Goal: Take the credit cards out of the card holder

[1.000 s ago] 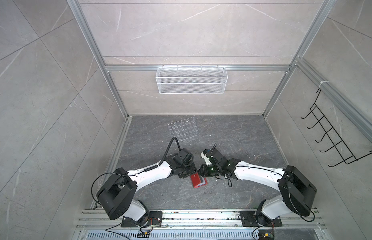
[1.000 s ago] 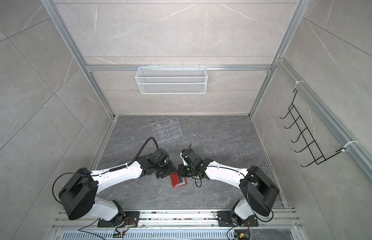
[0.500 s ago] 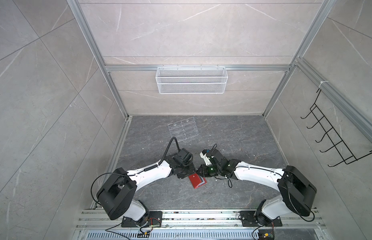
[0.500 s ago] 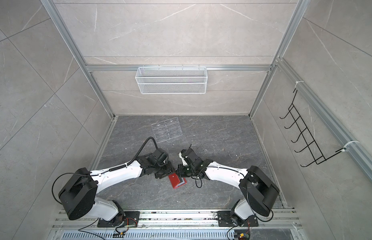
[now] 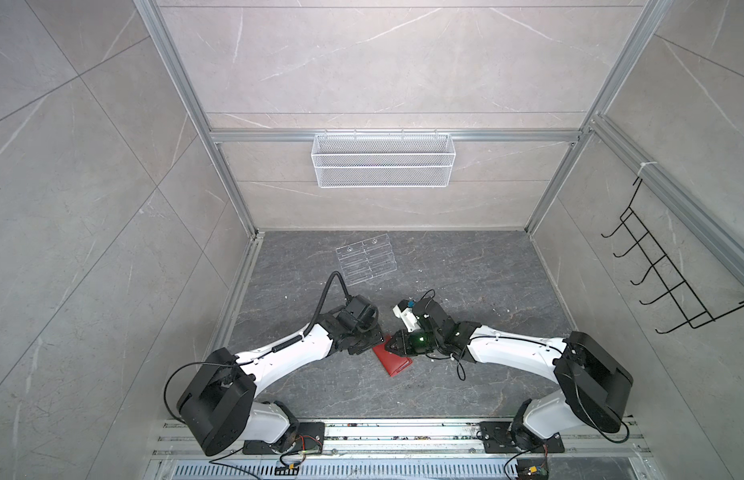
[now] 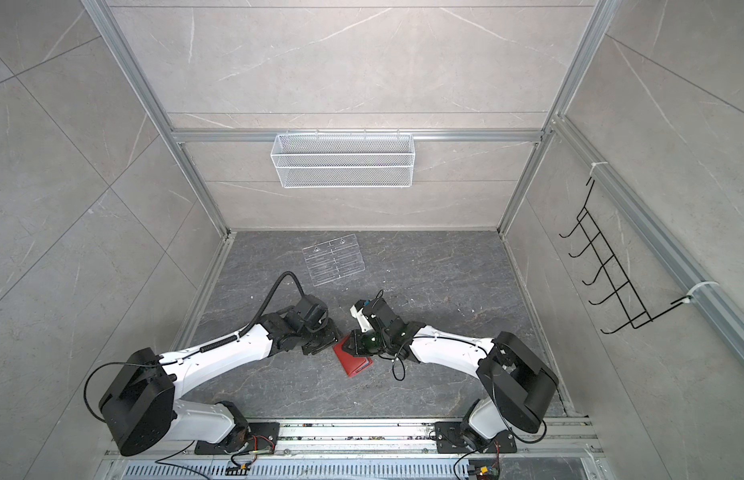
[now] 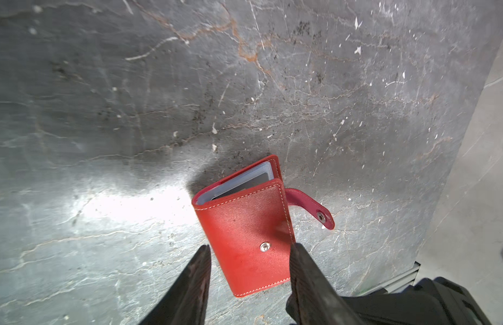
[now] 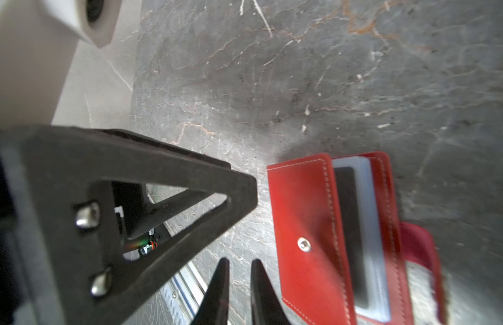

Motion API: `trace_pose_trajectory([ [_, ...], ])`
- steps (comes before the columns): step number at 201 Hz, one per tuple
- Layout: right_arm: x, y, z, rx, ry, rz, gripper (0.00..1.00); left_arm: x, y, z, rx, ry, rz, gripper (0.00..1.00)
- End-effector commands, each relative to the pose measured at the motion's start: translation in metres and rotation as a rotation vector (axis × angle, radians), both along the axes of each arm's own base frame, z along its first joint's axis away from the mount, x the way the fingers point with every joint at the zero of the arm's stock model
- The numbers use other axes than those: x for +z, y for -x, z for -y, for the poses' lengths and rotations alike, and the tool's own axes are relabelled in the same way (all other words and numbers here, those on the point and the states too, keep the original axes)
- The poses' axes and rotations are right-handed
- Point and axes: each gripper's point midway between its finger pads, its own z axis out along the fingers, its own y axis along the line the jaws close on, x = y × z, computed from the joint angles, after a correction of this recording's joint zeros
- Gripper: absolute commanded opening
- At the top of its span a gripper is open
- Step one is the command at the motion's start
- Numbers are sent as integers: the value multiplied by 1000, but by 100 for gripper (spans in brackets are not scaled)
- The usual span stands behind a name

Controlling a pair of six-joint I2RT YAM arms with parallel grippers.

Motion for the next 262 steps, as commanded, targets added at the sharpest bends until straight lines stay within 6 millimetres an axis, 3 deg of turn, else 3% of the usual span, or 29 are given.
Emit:
trace_pose_trajectory([
  [1,-12,1,7,-28,38,-6,20,0,1,-9,34,-8,-3,48],
  [31,-26,-12,44,-134,215,36,40,-5,7,-6,35,30,-23,49],
  [66,-27,-14,55,-152,208,37,53,-9,11,-6,37,54,-26,49],
  [109,-38,-7,39,-112,129,-20,54,-9,11,-3,31,66,-25,49],
  [176,-48,0,30,-77,108,-58,51,-6,11,-3,26,68,-17,49],
  [218,-38,4,21,-57,60,-59,49,-4,11,-5,24,59,-11,48],
  [262,-11,7,7,-20,-33,-32,48,4,10,-14,36,23,11,48],
])
